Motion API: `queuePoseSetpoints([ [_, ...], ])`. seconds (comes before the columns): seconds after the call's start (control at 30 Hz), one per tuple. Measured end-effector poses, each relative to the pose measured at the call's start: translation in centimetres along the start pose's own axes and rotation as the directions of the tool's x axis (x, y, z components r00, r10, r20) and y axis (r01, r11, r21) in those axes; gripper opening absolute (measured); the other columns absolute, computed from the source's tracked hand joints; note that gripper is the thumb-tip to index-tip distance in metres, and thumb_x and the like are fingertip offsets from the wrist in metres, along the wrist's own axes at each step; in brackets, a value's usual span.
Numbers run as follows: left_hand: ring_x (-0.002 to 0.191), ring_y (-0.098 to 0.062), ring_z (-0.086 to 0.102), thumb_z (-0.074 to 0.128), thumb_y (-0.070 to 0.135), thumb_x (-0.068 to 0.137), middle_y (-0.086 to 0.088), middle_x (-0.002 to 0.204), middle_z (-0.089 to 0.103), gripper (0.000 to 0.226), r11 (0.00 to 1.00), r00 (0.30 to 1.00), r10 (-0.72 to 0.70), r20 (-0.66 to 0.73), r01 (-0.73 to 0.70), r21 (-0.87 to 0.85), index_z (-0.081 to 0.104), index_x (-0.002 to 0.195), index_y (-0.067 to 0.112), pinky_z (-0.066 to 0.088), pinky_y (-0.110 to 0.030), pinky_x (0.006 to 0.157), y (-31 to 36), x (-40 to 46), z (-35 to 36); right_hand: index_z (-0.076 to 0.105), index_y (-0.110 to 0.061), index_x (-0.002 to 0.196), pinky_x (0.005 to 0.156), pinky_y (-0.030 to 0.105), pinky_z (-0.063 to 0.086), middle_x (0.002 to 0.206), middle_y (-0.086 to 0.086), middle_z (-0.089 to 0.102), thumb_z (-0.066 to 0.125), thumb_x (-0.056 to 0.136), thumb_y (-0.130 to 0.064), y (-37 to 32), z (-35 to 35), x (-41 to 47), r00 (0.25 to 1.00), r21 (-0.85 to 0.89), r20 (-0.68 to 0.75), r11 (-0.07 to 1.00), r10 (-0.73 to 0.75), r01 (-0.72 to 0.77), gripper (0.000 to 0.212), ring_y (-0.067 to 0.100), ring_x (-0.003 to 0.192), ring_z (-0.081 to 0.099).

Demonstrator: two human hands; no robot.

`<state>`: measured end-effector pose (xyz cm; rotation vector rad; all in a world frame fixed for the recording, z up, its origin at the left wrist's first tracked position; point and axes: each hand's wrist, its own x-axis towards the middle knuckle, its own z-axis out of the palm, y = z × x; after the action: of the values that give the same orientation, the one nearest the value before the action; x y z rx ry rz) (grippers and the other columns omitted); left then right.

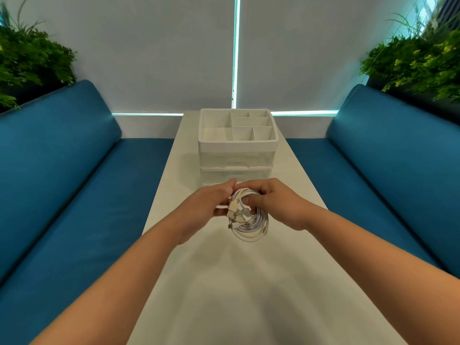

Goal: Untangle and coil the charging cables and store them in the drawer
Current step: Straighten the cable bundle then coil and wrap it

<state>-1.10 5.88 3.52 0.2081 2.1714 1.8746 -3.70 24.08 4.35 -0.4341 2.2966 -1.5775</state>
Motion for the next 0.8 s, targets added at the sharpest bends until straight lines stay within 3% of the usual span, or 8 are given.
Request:
queuePoseSetpoints([
  [0.13,0.101,-0.003,0.067,0.047,0.017,0.101,0.012,0.116,0.071,0.039,0.995,0.999,0.037,0.005,-0.037,-0.095,0.045,0.140,0.027,0.052,-0.016,0.087,-1.1,-0.1,0.7,0.069,-0.017,0.111,0.094,0.043,0.051,0.108,0.015,0.071,0.054,0.092,0.002,0.1,-0.6,-0.1,1.000,-0.007,0.003,1.000,0.001,-0.001,0.030,0.037,0.103,0.064],
  [0.23,0.099,-0.010,0.069,0.047,0.027,0.100,0.002,0.110,0.074,0.027,0.972,1.000,0.022,0.013,-0.018,-0.236,0.061,0.124,0.028,0.054,-0.021,0.086,-0.9,-0.2,1.1,0.068,-0.013,0.114,0.093,0.040,0.052,0.108,0.014,0.071,0.053,0.092,0.003,0.0,-0.8,-0.2,1.000,-0.020,0.001,1.000,0.009,-0.009,0.031,0.034,0.102,0.065],
  [0.3,0.100,-0.015,0.069,0.051,0.036,0.095,-0.005,0.111,0.073,0.033,0.958,0.998,0.011,0.063,0.008,-0.286,0.067,0.120,0.021,0.054,-0.028,0.090,-0.6,-0.2,1.0,0.067,-0.012,0.116,0.091,0.036,0.053,0.107,0.013,0.071,0.053,0.092,0.003,-0.1,-1.1,-0.3,1.000,-0.023,0.020,1.000,0.012,-0.011,0.032,0.027,0.098,0.066],
  [0.4,0.103,-0.017,0.068,0.063,0.027,0.083,-0.004,0.114,0.072,0.043,0.963,0.993,0.026,0.112,0.005,-0.269,0.061,0.126,0.025,0.054,-0.025,0.087,-0.5,-0.4,0.7,0.068,-0.011,0.115,0.092,0.040,0.052,0.110,0.017,0.070,0.052,0.093,0.003,0.0,-1.7,-0.5,0.996,0.062,0.085,0.997,0.035,-0.040,0.031,0.028,0.098,0.066],
  [0.5,0.090,-0.021,0.070,0.072,0.020,0.074,-0.012,0.102,0.074,0.050,0.956,0.995,-0.025,0.094,0.052,-0.289,0.061,0.123,0.016,0.056,-0.025,0.077,-0.5,-0.4,1.0,0.065,-0.008,0.121,0.097,0.044,0.051,0.115,0.020,0.068,0.052,0.093,0.002,0.2,-1.8,-0.4,0.984,0.118,0.177,0.992,0.031,-0.052,0.032,0.036,0.105,0.065],
  [0.67,0.088,-0.024,0.072,0.076,0.021,0.070,-0.017,0.101,0.074,0.054,0.955,0.990,-0.109,0.086,0.128,-0.267,0.059,0.120,0.012,0.056,-0.029,0.075,-1.0,-0.3,1.4,0.063,-0.011,0.125,0.098,0.044,0.051,0.114,0.016,0.069,0.052,0.094,0.001,0.7,-1.2,-0.5,0.980,0.034,0.199,0.999,0.021,-0.028,0.035,0.032,0.105,0.066],
  [0.8,0.088,-0.027,0.071,0.079,0.016,0.075,-0.022,0.108,0.069,0.047,0.986,0.995,-0.104,-0.002,0.103,-0.132,0.060,0.118,0.014,0.057,-0.030,0.071,-1.7,-0.1,1.4,0.064,-0.013,0.123,0.097,0.044,0.051,0.113,0.012,0.070,0.053,0.093,-0.001,0.8,-0.8,-0.5,0.987,-0.041,0.160,0.999,0.016,-0.009,0.035,0.027,0.104,0.067],
])
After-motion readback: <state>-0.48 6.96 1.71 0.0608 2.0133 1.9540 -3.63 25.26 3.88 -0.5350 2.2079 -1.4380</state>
